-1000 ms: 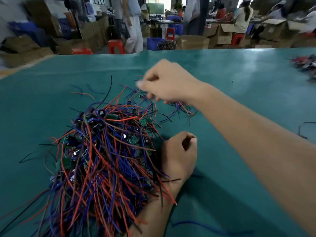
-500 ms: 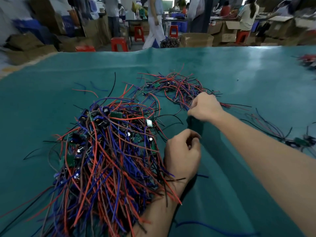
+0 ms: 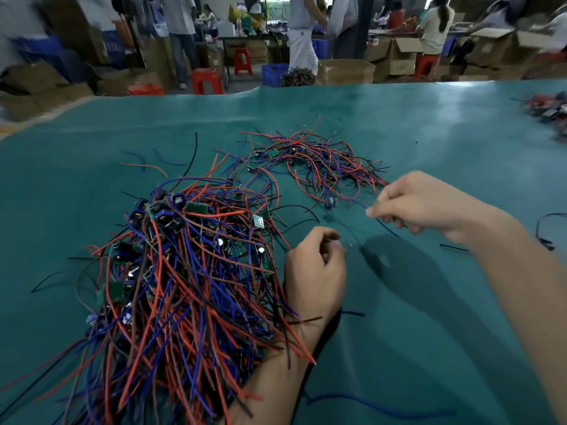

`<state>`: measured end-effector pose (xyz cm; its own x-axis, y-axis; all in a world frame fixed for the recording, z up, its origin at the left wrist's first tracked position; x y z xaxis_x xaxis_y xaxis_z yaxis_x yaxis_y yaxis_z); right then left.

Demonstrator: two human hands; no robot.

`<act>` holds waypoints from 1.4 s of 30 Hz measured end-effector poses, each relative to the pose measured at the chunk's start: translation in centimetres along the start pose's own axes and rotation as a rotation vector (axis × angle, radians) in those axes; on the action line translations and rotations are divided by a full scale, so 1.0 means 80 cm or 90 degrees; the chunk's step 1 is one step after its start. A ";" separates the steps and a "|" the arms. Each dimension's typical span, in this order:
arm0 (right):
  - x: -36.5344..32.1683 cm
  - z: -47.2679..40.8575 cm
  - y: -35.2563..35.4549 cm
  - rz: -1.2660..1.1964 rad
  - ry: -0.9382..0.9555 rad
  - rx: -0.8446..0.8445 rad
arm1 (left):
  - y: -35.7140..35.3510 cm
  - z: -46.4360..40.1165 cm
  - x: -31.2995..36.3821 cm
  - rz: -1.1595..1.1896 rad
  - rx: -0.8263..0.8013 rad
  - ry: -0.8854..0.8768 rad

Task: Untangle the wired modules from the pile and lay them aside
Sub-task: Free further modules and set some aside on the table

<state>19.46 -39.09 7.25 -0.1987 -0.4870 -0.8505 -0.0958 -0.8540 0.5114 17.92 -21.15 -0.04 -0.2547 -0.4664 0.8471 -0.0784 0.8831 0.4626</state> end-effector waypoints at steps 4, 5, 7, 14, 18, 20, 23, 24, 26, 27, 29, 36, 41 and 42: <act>0.012 0.072 -0.014 -0.032 0.001 -0.154 | -0.001 0.001 0.000 -0.003 -0.005 0.003; 0.014 0.083 -0.022 -0.029 -0.001 -0.205 | -0.001 0.000 0.001 0.001 -0.004 0.005; 0.014 0.097 -0.039 -0.042 0.006 -0.284 | 0.002 0.001 0.002 0.012 0.003 0.010; 0.019 0.085 -0.066 -0.026 0.058 -0.316 | 0.002 0.003 0.003 0.053 0.003 0.013; 0.041 0.051 -0.051 -0.161 0.017 -0.103 | 0.000 0.002 0.002 0.136 -0.004 0.005; 0.046 0.041 -0.060 -0.244 0.021 -0.028 | 0.000 0.001 0.001 0.122 -0.004 -0.010; 0.056 0.039 -0.063 -0.301 0.058 0.051 | -0.002 0.001 -0.002 0.148 -0.018 -0.002; 0.059 0.039 -0.062 -0.343 0.064 0.065 | -0.003 0.002 -0.001 0.156 -0.026 0.000; 0.063 0.042 -0.060 -0.429 0.076 0.080 | -0.003 0.003 0.000 0.175 -0.040 0.001; 0.063 0.044 -0.061 -0.467 0.082 0.086 | -0.004 0.004 0.000 0.184 -0.045 0.002; 0.062 0.045 -0.061 -0.522 0.097 0.106 | -0.007 0.005 0.000 0.196 -0.050 0.010; 0.057 0.047 -0.063 -0.653 0.104 0.117 | -0.018 0.004 -0.001 0.162 -0.092 0.009; 0.058 0.046 -0.075 -0.668 0.041 0.040 | -0.012 0.004 0.003 0.109 -0.071 -0.034; 0.059 0.046 -0.075 -0.681 0.032 0.022 | -0.012 0.003 0.005 0.103 -0.069 -0.042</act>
<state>15.49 -35.61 0.67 0.0450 0.5041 -0.8625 -0.2251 -0.8360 -0.5004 17.64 -22.13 -0.22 -0.3187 -0.3111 0.8954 0.0714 0.9341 0.3499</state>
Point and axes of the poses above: each hand's wrist, its own z-axis away from the middle knuckle, its own y-axis out of the back of the hand, x = y × z, the point moved 7 cm from there along -z, towards the middle knuckle, and after that the axes turned 14 degrees about -z, right-handed, at the moved point
